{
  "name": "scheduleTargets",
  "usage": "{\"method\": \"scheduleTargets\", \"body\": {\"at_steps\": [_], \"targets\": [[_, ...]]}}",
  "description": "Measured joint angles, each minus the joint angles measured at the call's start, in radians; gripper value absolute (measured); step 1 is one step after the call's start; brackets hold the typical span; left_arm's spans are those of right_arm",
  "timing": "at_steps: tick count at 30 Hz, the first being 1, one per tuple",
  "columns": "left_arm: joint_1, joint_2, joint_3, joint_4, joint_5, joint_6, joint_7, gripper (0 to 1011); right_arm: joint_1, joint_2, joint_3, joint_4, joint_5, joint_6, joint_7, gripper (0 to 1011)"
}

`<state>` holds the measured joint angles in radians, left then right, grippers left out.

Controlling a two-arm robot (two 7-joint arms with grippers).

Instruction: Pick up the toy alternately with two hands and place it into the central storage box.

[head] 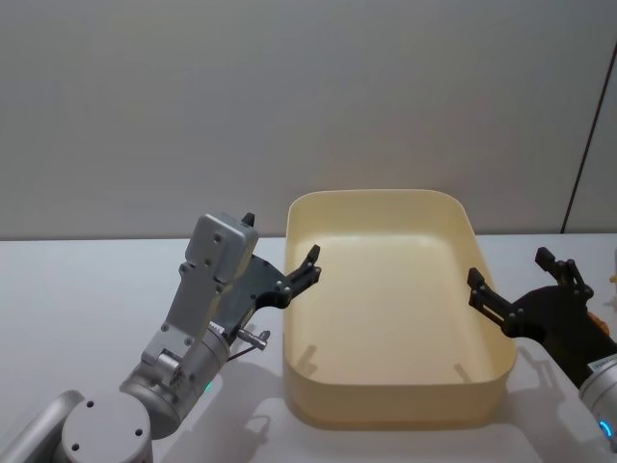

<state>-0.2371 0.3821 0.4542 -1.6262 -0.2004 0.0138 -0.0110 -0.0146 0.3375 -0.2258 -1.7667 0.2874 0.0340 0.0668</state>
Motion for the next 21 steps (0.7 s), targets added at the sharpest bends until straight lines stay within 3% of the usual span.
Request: {"method": "scheduleTargets", "body": {"at_steps": [21], "targets": [[0.0,0.0,0.0,0.0,0.0,0.0,0.0,1002,0.0,0.0,0.0,0.0,0.0,0.0,0.0,1001]]}}
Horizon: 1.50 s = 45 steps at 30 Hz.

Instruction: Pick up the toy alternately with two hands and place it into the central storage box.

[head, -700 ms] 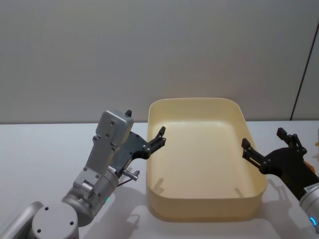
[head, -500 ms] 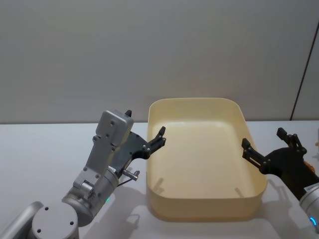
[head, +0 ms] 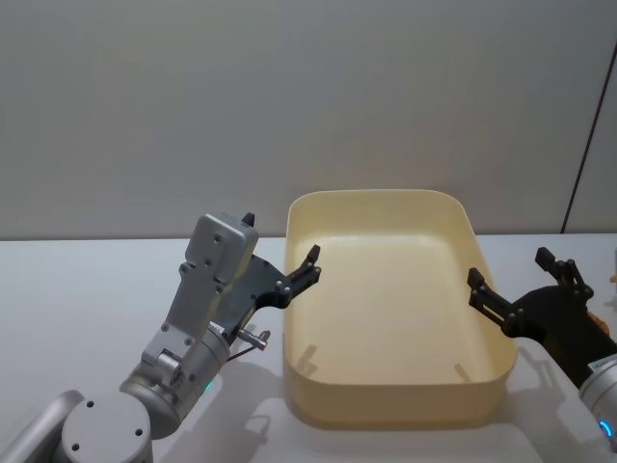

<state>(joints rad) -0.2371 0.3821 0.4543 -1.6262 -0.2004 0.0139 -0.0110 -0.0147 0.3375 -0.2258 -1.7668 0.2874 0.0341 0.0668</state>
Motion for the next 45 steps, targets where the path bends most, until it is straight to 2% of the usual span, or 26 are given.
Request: {"method": "scheduleTargets", "body": {"at_steps": [45], "targets": [[0.0,0.0,0.0,0.0,0.0,0.0,0.0,1001,0.0,0.0,0.0,0.0,0.0,0.0,0.0,1001]]}}
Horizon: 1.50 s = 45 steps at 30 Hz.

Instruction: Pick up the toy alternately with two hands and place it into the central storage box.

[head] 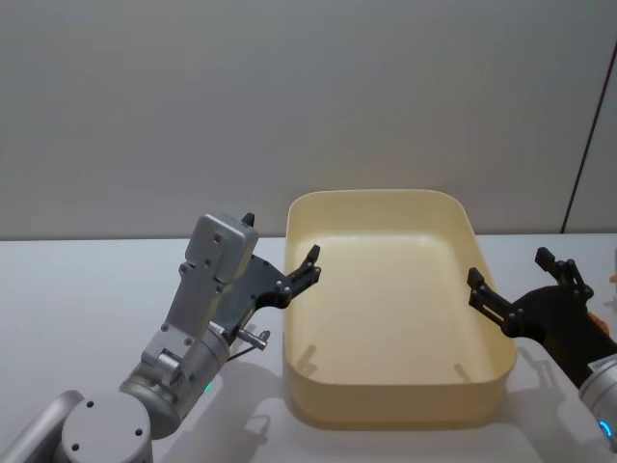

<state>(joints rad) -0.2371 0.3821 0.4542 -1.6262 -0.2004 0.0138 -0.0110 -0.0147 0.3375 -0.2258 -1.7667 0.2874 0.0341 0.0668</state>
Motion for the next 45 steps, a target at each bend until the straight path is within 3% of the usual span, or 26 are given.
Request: {"method": "scheduleTargets", "body": {"at_steps": [27,35,45], "targets": [[0.0,0.0,0.0,0.0,0.0,0.0,0.0,1001,-0.003,0.003,0.003,-0.002,0.002,0.0,-0.002,1001],[0.0,0.0,0.0,0.0,0.0,0.0,0.0,1001,-0.035,0.041,0.033,-0.025,0.031,-0.001,-0.025,1001],[0.0,0.0,0.0,0.0,0.0,0.0,0.0,1002,-0.097,0.122,0.098,-0.051,0.091,0.006,-0.054,1001]]}}
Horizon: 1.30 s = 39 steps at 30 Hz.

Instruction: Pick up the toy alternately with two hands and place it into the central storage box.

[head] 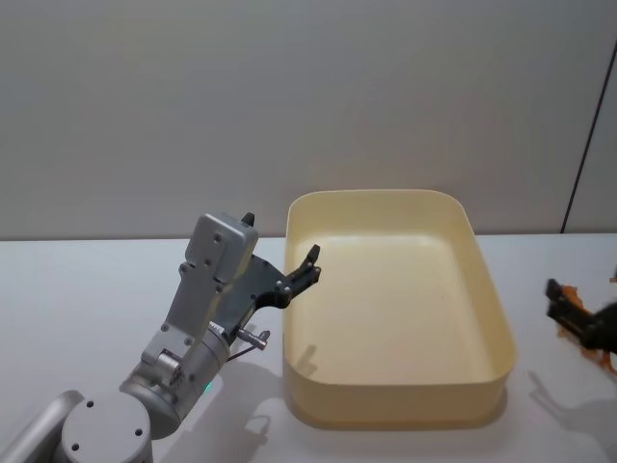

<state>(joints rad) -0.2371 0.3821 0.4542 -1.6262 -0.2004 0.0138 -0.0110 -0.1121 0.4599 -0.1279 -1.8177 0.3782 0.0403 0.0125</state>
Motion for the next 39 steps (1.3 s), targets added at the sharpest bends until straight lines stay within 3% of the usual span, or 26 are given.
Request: {"method": "scheduleTargets", "body": {"at_steps": [8,15,35,39], "targets": [[0.0,0.0,0.0,0.0,0.0,0.0,0.0,1002,-0.032,0.043,0.04,0.002,0.045,0.043,-0.009,1001],[0.0,0.0,0.0,0.0,0.0,0.0,0.0,1002,-0.014,0.049,0.044,0.051,0.053,0.087,0.013,1001],[0.0,0.0,0.0,0.0,0.0,0.0,0.0,1001,0.11,-0.006,0.004,0.245,-0.037,0.137,0.052,1001],[0.0,0.0,0.0,0.0,0.0,0.0,0.0,1002,0.129,-0.017,-0.004,0.273,-0.055,0.14,0.061,950]]}}
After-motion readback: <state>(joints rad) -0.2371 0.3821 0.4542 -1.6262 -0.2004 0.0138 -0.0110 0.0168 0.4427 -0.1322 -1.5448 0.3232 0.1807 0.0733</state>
